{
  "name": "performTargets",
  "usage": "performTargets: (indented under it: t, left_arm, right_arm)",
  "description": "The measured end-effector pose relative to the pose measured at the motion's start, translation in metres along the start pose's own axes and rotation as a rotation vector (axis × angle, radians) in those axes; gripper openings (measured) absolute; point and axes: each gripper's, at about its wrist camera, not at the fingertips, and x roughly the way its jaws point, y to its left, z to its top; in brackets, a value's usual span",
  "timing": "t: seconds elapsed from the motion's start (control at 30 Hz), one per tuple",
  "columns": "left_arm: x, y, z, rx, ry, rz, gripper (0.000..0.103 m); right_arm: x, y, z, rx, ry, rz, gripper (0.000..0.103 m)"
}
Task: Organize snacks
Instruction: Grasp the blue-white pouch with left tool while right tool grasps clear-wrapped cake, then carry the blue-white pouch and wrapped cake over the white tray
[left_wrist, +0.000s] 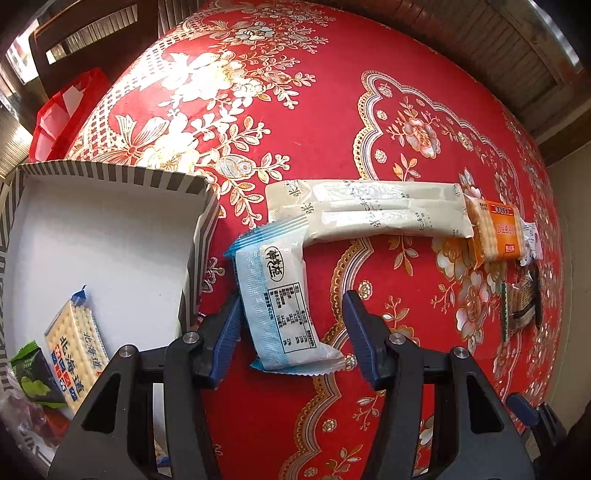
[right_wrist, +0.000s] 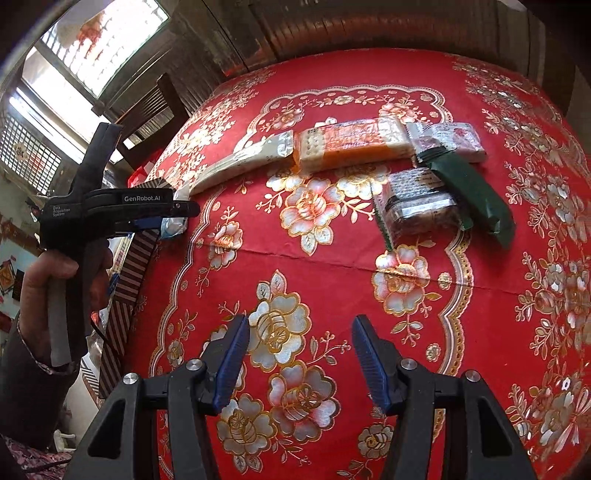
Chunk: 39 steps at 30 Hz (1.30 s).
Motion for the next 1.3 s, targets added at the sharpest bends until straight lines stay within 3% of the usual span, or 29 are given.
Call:
performTargets:
  t: [0.23, 0.33, 0.6, 0.8, 0.97, 1.1, 1.17, 1.2, 1.3]
  left_arm:
    - [0.002, -0.004, 0.008, -0.007, -0.019, 0.017, 0.055]
    - [0.002, -0.012, 0.007, 0.039, -0.035, 0.046, 0.030]
    - [-0.002, -0.023, -0.013, 0.097, -0.009, 0.010, 0.029]
    - [0.000, -0.033, -0.025, 0.132, -0.009, 0.016, 0.029]
    - [0.001, -0.031, -0.025, 0.128, -0.010, 0.013, 0.029]
    - [0.000, -0.028, -0.029, 0.140, -0.018, 0.030, 0.029]
    - [-0.001, -0.028, -0.030, 0.142, -0.018, 0.026, 0.029]
    - [-0.001, -0.028, -0.029, 0.145, -0.018, 0.023, 0.029]
    - [-0.001, -0.028, -0.031, 0.153, -0.008, 0.021, 0.029]
  right_arm:
    - [-0.020, -0.038, 0.013, 0.063, -0.048, -0.047, 0.056]
    - [-0.021, -0.051, 0.022, 0.085, -0.056, -0.049, 0.056]
    - [0.007, -0.064, 0.040, 0.185, -0.029, 0.010, 0.058]
    - [0.025, -0.070, 0.068, 0.295, -0.047, -0.065, 0.067]
    - [0.047, -0.064, 0.096, 0.262, -0.018, -0.165, 0.068]
    - [0.056, -0.050, 0.101, 0.166, -0.027, -0.249, 0.071]
    - [0.057, -0.043, 0.094, 0.094, -0.025, -0.287, 0.062]
    - [0.056, -0.042, 0.090, 0.066, -0.023, -0.303, 0.053]
    - [0.047, -0.047, 0.074, 0.055, -0.018, -0.269, 0.048]
